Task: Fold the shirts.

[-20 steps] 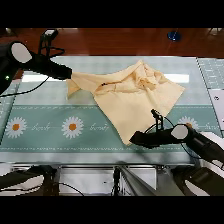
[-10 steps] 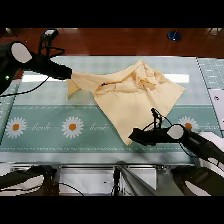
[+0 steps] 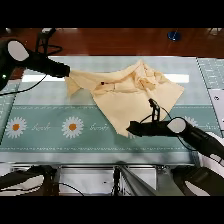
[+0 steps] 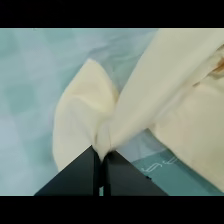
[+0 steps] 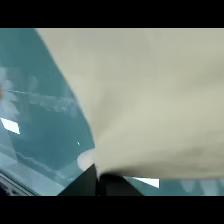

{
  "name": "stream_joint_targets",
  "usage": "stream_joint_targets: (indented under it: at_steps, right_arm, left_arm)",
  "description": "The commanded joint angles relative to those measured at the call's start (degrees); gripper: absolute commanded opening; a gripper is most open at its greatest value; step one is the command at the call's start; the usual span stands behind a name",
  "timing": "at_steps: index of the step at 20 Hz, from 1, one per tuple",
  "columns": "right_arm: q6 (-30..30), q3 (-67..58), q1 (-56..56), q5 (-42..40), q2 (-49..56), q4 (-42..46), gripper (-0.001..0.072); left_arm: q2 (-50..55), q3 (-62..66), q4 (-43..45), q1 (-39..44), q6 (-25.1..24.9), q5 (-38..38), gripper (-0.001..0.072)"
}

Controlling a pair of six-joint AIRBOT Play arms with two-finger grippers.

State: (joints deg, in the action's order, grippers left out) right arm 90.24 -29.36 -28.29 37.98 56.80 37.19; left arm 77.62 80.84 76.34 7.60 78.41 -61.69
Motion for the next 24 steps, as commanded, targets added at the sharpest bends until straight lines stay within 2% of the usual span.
stream_joint_targets:
  at_steps: [1, 3, 5, 9, 12, 14, 17, 21, 24]
  right_arm:
    - [4.2, -10.9, 0.0, 0.4, -7.3, 7.4, 0.0014]
    - [10.4, -19.6, 0.5, 1.6, -10.6, 18.3, 0.0014]
    - [13.7, -29.2, 3.7, 6.5, -12.6, 27.3, 0.0013]
    - [13.5, -50.1, 13.9, 19.4, -13.4, 40.3, 0.0013]
    - [12.5, -63.1, 20.4, 26.7, -13.4, 49.4, 0.0013]
    - [11.0, -69.2, 22.7, 28.3, -13.4, 50.0, 0.0013]
    - [9.5, -76.5, 22.7, 28.2, -13.4, 46.6, 0.0013]
    - [9.5, -83.4, 22.8, 28.3, -13.4, 48.9, 0.0013]
    - [9.5, -85.6, 22.8, 30.9, -13.4, 48.0, 0.0013]
  left_arm:
    - [-1.6, 7.3, 0.0, -1.6, 0.0, 0.1, 0.0032]
    - [-3.3, 15.4, 0.1, -2.5, 0.1, -0.7, 0.0032]
    - [-5.0, 24.5, 0.9, -4.1, 0.9, -3.7, 0.0032]
    - [-8.3, 39.3, 9.2, -6.7, 2.4, -11.4, 0.0032]
    - [-13.8, 39.9, 15.4, -7.3, 4.8, -15.2, 0.0032]
    - [-17.6, 39.9, 14.2, -7.0, 4.9, -16.9, 0.0031]
    - [-24.5, 39.9, 7.4, -5.4, 5.1, -14.5, 0.0031]
    - [-33.4, 39.9, 7.3, -5.4, 7.9, -8.8, 0.0031]
    - [-37.6, 39.9, 4.2, -5.4, 8.8, -10.0, 0.0031]
